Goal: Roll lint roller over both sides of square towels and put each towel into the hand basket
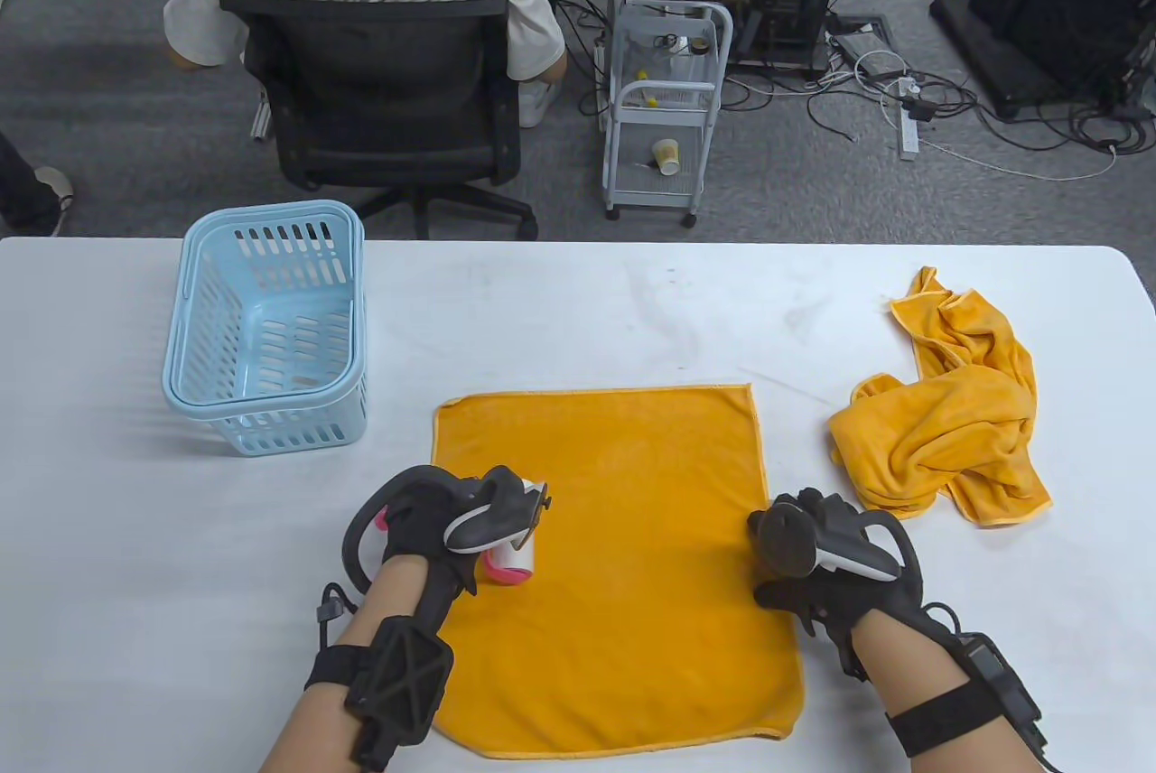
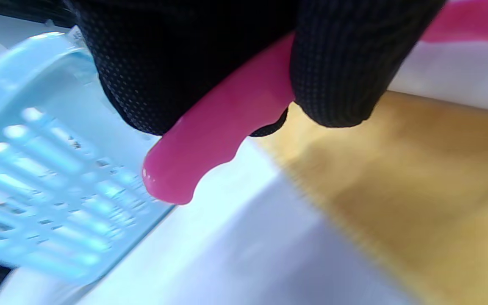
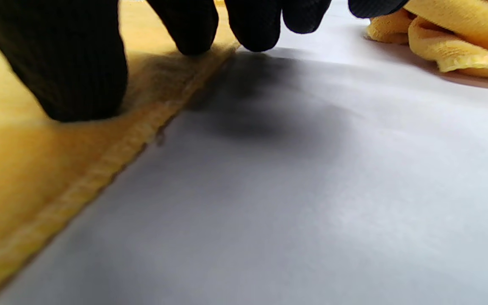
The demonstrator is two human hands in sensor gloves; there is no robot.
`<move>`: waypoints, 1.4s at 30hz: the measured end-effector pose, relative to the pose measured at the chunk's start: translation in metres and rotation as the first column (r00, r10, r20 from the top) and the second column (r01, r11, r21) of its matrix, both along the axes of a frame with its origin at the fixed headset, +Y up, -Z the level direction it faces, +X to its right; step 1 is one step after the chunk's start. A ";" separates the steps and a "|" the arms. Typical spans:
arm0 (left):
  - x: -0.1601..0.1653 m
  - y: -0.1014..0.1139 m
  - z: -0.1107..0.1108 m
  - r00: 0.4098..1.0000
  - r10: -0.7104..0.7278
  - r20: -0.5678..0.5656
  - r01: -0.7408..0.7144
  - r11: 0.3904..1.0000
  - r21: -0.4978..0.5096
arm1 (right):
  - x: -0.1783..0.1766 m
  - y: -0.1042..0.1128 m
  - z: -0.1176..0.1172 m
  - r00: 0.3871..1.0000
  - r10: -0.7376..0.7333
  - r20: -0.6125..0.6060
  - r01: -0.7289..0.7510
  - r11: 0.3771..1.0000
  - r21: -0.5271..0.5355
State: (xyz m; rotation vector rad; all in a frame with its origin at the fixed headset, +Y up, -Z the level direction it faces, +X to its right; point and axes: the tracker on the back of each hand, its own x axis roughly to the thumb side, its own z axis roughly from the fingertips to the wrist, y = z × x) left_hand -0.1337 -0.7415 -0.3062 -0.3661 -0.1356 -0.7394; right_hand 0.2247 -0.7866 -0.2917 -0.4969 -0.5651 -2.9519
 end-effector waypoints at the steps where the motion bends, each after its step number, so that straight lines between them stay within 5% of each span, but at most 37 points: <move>1: -0.007 0.004 0.001 1.000 -0.020 -0.007 0.020 1.000 0.006 | 0.000 0.000 0.000 1.000 0.001 -0.001 -0.001 1.000 0.000; 5: -0.005 0.013 0.007 0.981 0.192 -0.039 -0.194 0.981 -0.031 | 0.000 0.000 0.000 1.000 0.002 -0.002 -0.002 1.000 0.001; 9: 0.041 0.018 0.019 0.904 0.425 0.053 -0.420 0.903 -0.089 | 0.000 0.000 0.000 1.000 -0.003 0.000 0.003 1.000 -0.002; 13: 0.088 0.010 0.028 0.854 0.500 0.143 -0.478 0.863 -0.164 | 0.000 -0.001 0.001 1.000 -0.006 0.002 0.006 1.000 -0.002; 17: 0.107 -0.005 0.030 0.870 0.464 0.167 -0.432 0.881 -0.194 | 0.000 -0.001 0.000 1.000 -0.009 0.004 0.009 1.000 -0.005; 22: 0.077 -0.012 0.029 0.932 0.338 0.131 -0.319 0.937 -0.146 | 0.000 -0.001 0.000 1.000 -0.004 0.003 0.004 1.000 -0.003; 29: -0.004 -0.004 0.029 0.998 0.055 0.016 -0.055 0.997 -0.048 | 0.000 -0.001 0.000 1.000 -0.003 0.005 0.003 1.000 -0.004; 32: -0.016 0.008 0.032 0.995 0.095 -0.004 -0.095 0.994 -0.062 | 0.000 -0.001 0.000 1.000 -0.002 0.005 0.002 1.000 -0.003; 37: 0.033 0.019 0.045 0.897 0.429 0.102 -0.413 0.899 -0.147 | 0.000 -0.001 0.000 1.000 -0.006 0.007 0.006 1.000 -0.004; 42: 0.103 0.006 0.059 0.821 0.519 0.236 -0.464 0.849 -0.253 | 0.001 -0.001 0.000 1.000 -0.009 0.010 0.009 1.000 -0.005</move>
